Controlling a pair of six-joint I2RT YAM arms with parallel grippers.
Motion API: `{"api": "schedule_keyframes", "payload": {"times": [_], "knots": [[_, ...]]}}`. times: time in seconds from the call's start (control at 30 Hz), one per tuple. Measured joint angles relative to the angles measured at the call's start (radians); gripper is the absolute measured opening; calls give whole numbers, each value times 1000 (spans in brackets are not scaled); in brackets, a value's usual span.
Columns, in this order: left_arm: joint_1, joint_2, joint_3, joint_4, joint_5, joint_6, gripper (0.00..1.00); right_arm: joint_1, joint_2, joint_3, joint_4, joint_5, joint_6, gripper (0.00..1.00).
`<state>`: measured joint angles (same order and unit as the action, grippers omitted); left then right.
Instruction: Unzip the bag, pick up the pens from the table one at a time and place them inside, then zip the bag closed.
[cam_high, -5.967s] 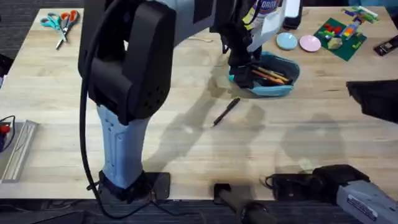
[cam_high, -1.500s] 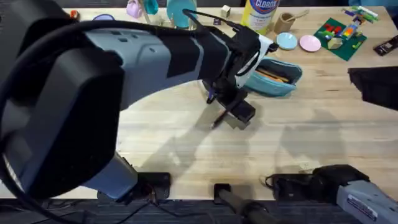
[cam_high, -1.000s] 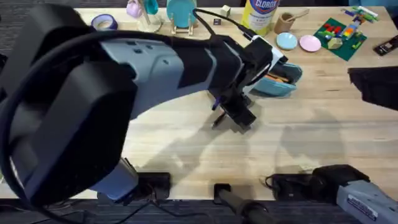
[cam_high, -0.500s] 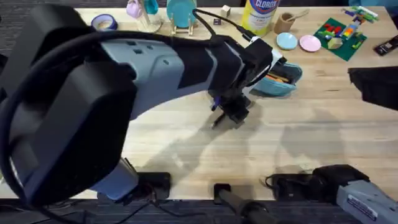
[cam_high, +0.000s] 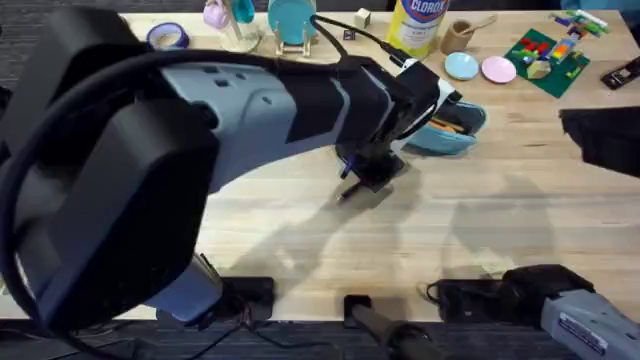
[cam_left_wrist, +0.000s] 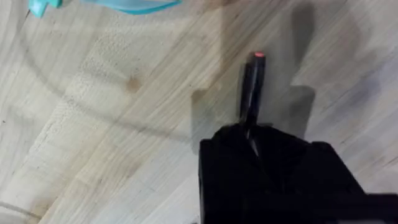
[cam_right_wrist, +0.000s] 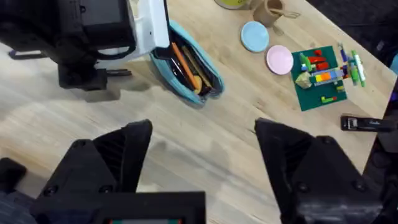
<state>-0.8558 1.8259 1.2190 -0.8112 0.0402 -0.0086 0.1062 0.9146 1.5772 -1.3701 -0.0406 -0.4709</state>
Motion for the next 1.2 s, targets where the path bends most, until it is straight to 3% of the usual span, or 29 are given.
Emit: {"api": "schedule_keyframes", "payload": {"times": [0.67,0.93,1.1,1.2], "knots": [[0,-4,46,-42,0,-7,41,0,0,0,0,0,0,997],[10,-122,143,31,-2,6,42,0,0,0,0,0,0,998],[24,-160,194,123,4,95,42,0,0,0,0,0,0,996],[27,-160,198,187,67,255,42,0,0,0,0,0,0,996]]}}
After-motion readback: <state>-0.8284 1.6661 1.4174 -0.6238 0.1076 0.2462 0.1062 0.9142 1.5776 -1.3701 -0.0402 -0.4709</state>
